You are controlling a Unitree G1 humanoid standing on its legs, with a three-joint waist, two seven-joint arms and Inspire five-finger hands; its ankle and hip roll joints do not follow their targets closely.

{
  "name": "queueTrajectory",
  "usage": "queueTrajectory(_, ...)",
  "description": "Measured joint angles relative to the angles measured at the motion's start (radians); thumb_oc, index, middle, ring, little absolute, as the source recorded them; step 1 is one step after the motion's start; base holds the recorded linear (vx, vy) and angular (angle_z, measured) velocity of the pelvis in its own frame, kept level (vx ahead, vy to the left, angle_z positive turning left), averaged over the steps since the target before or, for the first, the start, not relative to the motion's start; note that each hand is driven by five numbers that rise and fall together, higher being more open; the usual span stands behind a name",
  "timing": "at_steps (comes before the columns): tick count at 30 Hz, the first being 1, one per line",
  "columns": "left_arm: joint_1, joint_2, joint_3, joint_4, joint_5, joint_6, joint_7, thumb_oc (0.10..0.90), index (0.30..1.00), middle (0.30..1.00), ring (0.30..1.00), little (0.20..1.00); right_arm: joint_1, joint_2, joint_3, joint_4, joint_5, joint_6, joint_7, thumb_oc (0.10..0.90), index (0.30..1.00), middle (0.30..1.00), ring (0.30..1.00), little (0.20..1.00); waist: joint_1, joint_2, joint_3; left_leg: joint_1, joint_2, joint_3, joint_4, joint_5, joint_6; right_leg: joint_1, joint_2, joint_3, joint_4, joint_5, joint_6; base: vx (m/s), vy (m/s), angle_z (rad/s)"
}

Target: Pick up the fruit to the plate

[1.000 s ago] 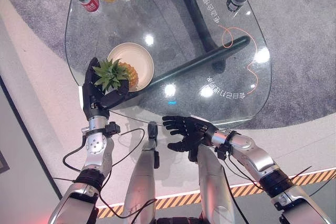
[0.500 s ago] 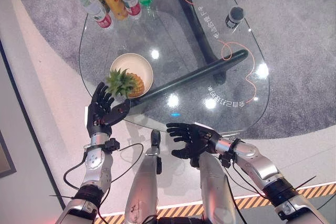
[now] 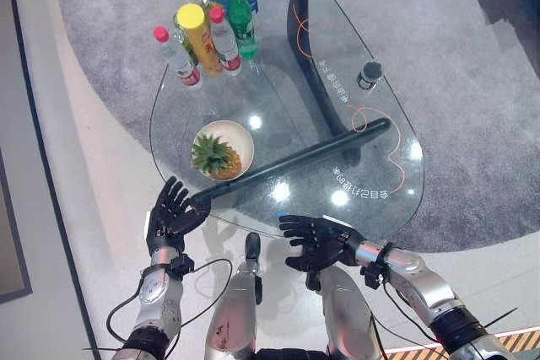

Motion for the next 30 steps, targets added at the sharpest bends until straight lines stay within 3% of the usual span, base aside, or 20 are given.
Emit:
queueTrajectory(5, 0.022, -0.029, 0.042, 0.006, -0.059, 0.009, -0.017, 0.8, 0.9, 0.9, 0.9, 0.9, 0.035, 0.001, -0.008, 0.001, 0.0, 0.003, 0.005, 0.8, 0.9, 0.9, 0.9, 0.9, 0.001, 0.02, -0.006, 0.043, 0.002, -0.003, -0.03, 0.002, 0.0, 0.043, 0.004, -0.004, -0.025, -0.001, 0.002, 0.01, 0.0, 0.01)
queueTrajectory(9, 0.04, -0.037, 0.043, 0.041, -0.059, 0.065, -0.031, 0.8, 0.9, 0.9, 0.9, 0.9, 0.056, 0.015, -0.027, 0.046, 0.0, 0.012, 0.004, 0.8, 0.9, 0.9, 0.9, 0.9, -0.001, 0.037, -0.015, 0.086, 0.006, -0.014, -0.049, 0.004, 0.0, 0.097, 0.01, -0.019, -0.055, -0.001, 0.003, 0.03, 0.004, 0.08)
queueTrajectory(14, 0.083, -0.083, 0.046, 0.098, -0.051, 0.145, -0.029, 0.8, 0.9, 0.9, 0.9, 0.9, 0.089, 0.025, -0.059, 0.138, -0.006, 0.015, -0.021, 0.8, 0.9, 0.9, 0.9, 0.9, -0.002, 0.063, -0.088, 0.118, 0.008, -0.022, -0.081, 0.004, 0.002, 0.132, 0.016, -0.024, -0.09, -0.001, 0.003, 0.03, 0.017, 0.04)
queueTrajectory(17, 0.11, -0.102, 0.049, 0.149, -0.033, 0.179, -0.03, 0.8, 0.9, 0.9, 0.9, 0.9, 0.1, 0.05, -0.072, 0.227, -0.017, 0.019, -0.053, 0.8, 0.9, 0.9, 0.9, 0.9, -0.004, 0.059, -0.154, 0.137, 0.011, -0.021, -0.099, 0.003, 0.004, 0.149, 0.022, -0.024, -0.108, -0.001, 0.004, 0.04, 0.013, -0.01)
queueTrajectory(21, 0.129, -0.109, 0.05, 0.232, 0.004, 0.219, -0.036, 0.8, 0.9, 0.9, 0.9, 0.9, 0.123, 0.112, -0.101, 0.367, -0.017, 0.016, -0.106, 0.8, 0.9, 0.9, 0.9, 0.9, -0.004, 0.032, -0.227, 0.164, 0.019, -0.02, -0.104, -0.008, 0.003, 0.187, 0.034, -0.026, -0.137, -0.003, 0.008, 0.06, 0.017, -0.01)
queueTrajectory(25, 0.133, -0.126, 0.052, 0.332, 0.071, 0.303, -0.06, 0.8, 0.9, 0.9, 0.9, 0.9, 0.131, 0.159, -0.109, 0.557, -0.09, -0.012, -0.136, 0.8, 0.9, 0.9, 0.9, 0.9, -0.004, 0.022, -0.307, 0.183, 0.024, -0.01, -0.119, -0.016, 0.006, 0.212, 0.036, -0.023, -0.16, -0.001, 0.01, 0.06, 0.036, -0.03)
queueTrajectory(30, 0.137, -0.143, 0.052, 0.41, 0.105, 0.373, -0.081, 0.8, 0.9, 0.9, 0.9, 0.9, 0.15, 0.18, -0.116, 0.662, -0.122, -0.053, -0.185, 0.8, 0.9, 0.9, 0.9, 0.9, -0.007, 0.028, -0.343, 0.214, 0.024, 0.001, -0.135, -0.026, 0.02, 0.248, 0.038, -0.019, -0.188, 0.01, 0.015, 0.05, 0.03, -0.05)
